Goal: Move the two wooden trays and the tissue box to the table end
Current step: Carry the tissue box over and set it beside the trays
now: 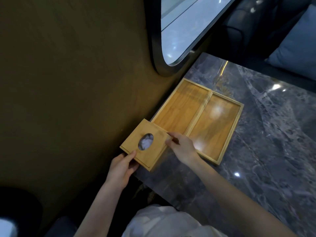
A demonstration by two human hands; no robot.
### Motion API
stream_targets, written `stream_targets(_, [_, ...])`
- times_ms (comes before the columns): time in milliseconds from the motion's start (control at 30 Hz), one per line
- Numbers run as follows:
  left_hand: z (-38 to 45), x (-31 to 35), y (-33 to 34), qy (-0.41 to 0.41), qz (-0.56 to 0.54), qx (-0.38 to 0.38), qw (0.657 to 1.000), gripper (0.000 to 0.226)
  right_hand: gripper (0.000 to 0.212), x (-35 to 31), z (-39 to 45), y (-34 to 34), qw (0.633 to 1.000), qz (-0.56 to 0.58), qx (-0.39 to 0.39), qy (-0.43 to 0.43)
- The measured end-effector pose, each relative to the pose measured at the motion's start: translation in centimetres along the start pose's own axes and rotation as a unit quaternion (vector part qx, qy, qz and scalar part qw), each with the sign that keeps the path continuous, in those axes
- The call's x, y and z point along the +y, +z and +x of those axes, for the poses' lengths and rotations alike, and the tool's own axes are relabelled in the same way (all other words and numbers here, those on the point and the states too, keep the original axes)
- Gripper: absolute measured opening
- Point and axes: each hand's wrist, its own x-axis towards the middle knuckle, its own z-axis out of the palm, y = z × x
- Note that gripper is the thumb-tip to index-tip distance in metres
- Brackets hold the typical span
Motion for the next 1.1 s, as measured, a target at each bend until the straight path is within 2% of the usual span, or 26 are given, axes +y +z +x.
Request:
stream_targets(267, [0.9, 0.7, 0.1, -0.011, -0.01, 0.007, 1.0, 0.027, 0.035, 0.0, 1.3, 0.3, 1.0, 0.016, 0.007, -0.005])
stream_targets(667, [1.4, 1.7, 0.5, -0.005, 0.01, 0.029, 1.0, 0.026, 0.034, -0.7, 2.2, 0.7, 1.0, -0.011, 0.013, -0.014])
stream_targets(900, [1.7, 1.6, 0.3, 0.012, 0.037, 0.017, 0.999, 0.031, 0.035, -1.0, 2.4, 0.8, 0.999, -0.041, 0.011, -0.027])
stream_targets(1000, [1.7, 1.7, 0.2, 0.017, 0.069, 0.012, 0.997, 0.032, 0.036, -1.2, 2.1, 0.7, 0.999, -0.032, 0.008, -0.023])
stream_targets(1100, [1.7, 1.9, 0.0, 0.012, 0.153, 0.018, 0.988, 0.038, 0.038, -1.1, 1.9, 0.7, 0.999, -0.025, 0.006, -0.028])
